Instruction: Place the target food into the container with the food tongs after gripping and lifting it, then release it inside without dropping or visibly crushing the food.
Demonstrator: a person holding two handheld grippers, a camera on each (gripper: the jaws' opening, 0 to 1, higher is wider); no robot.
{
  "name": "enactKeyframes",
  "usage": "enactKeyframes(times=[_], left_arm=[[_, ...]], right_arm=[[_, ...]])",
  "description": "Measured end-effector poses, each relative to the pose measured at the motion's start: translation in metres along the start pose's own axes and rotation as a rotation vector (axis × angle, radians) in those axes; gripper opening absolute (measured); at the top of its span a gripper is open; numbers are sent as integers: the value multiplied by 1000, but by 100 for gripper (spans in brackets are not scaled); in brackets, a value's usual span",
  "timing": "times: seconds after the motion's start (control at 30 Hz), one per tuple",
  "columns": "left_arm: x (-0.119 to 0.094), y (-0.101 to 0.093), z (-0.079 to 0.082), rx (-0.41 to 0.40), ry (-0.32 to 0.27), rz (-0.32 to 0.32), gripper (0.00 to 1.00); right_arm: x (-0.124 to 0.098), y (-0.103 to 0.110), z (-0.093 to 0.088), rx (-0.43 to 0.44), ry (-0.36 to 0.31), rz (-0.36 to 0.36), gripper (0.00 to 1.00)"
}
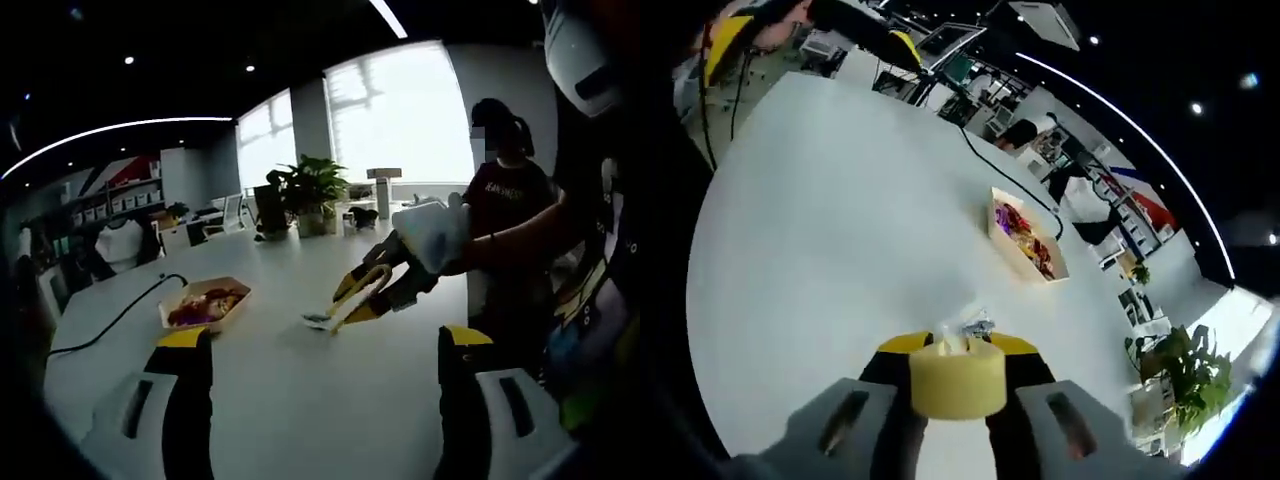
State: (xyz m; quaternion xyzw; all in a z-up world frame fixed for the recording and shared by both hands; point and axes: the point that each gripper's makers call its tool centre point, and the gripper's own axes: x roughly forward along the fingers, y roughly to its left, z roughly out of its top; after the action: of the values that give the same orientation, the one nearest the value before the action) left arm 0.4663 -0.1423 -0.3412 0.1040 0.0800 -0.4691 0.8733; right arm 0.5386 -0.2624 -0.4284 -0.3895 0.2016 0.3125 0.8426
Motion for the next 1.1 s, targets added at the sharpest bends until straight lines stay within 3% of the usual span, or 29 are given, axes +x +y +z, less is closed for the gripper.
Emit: enactKeyframes(times=[0.07,0.17,0.33,0.37,0.4,0.47,0.5,0.53,0.6,0.63,0.67,0.7,0.83,0.93,1.03,1.1], left_arm=[[0,1,0,2,1,3,99],[-1,2,1,2,-1,6,99],[-4,6,3,4,-4,20,99],[-5,7,3,3,-5,23,99],[-5,8,3,2,-3,27,99],[-6,9,4,5,-3,30,99],[-6,8,4,5,-4,29,99],[-6,8,5,7,-6,26,99],[-5,8,5,10,-4,24,98],[-5,8,5,12,-3,22,98],[-5,8,6,12,-3,21,98],[-4,7,6,13,-5,19,98],[0,5,8,22,-5,7,98],[1,4,10,20,-12,3,98],[3,3,11,22,-14,-2,98],[3,2,12,23,-14,-6,98]], right_arm=[[0,-2,1,3,2,8,13],[2,-4,3,90,-18,38,13],[1,-15,-1,415,-71,91,13],[0,-23,2,479,-120,74,13],[-1,-24,0,601,-125,104,13],[-2,-38,-6,742,-188,60,13],[-2,-37,-15,839,-172,94,13],[-5,-42,-17,892,-216,57,13],[-7,-42,-27,1051,-228,84,13],[-11,-51,-28,1141,-297,61,13],[-11,-50,-31,1189,-298,71,14],[-12,-55,-40,1246,-295,29,14],[-21,-61,-56,1429,-346,-7,14],[-29,-66,-70,1600,-412,-38,14],[-37,-76,-85,1716,-465,-101,14],[-39,-78,-89,1715,-470,-93,15]])
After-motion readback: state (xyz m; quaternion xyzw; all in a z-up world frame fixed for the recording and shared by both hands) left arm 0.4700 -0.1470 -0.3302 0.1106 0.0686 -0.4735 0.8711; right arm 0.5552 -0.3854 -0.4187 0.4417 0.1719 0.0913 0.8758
